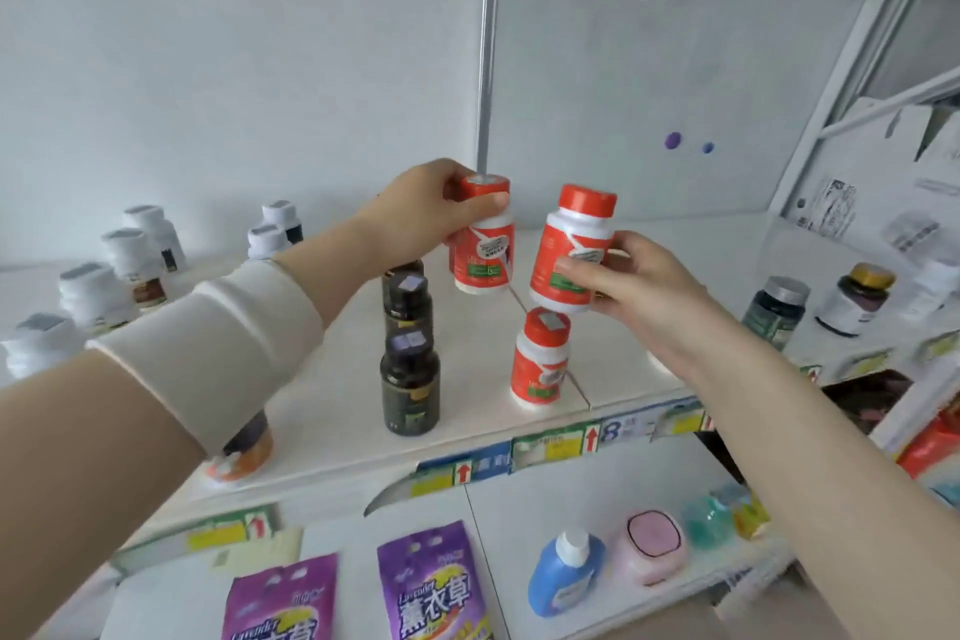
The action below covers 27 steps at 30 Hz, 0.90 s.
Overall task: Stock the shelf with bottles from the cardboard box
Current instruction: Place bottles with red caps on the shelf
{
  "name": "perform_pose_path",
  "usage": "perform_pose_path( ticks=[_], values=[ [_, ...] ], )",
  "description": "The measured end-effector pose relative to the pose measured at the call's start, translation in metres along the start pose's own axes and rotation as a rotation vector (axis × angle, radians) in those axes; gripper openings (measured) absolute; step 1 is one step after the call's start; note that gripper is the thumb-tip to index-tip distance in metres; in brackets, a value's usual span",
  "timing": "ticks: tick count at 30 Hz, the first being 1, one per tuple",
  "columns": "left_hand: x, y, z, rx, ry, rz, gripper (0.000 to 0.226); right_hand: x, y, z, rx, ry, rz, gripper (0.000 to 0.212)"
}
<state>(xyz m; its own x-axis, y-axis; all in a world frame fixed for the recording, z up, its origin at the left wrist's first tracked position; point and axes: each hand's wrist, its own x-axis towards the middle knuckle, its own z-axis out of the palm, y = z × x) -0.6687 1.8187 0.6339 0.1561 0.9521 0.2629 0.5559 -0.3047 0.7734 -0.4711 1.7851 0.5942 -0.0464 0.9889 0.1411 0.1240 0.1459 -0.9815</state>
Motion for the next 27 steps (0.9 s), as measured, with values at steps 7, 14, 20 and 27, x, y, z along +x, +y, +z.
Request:
perform_pose_path(
  ticks=[7,14,20,27],
  values=[
    [0.08,-0.042,0.022,0.162,-0.142,-0.124,0.037,0.075,0.037,0.003,-0.191,-0.145,0.125,0.054],
    [0.106,-0.06,0.034,0.262,-0.276,-0.159,0.049,0.1,0.061,0.013,-0.322,-0.29,0.189,0.054],
    [0.108,-0.068,0.038,0.336,-0.314,-0.162,0.049,0.099,0.078,0.018,-0.315,-0.335,0.198,0.053],
    [0.11,-0.069,0.045,0.481,-0.311,-0.152,0.048,0.097,0.085,0.02,-0.332,-0.336,0.165,0.054]
  ],
)
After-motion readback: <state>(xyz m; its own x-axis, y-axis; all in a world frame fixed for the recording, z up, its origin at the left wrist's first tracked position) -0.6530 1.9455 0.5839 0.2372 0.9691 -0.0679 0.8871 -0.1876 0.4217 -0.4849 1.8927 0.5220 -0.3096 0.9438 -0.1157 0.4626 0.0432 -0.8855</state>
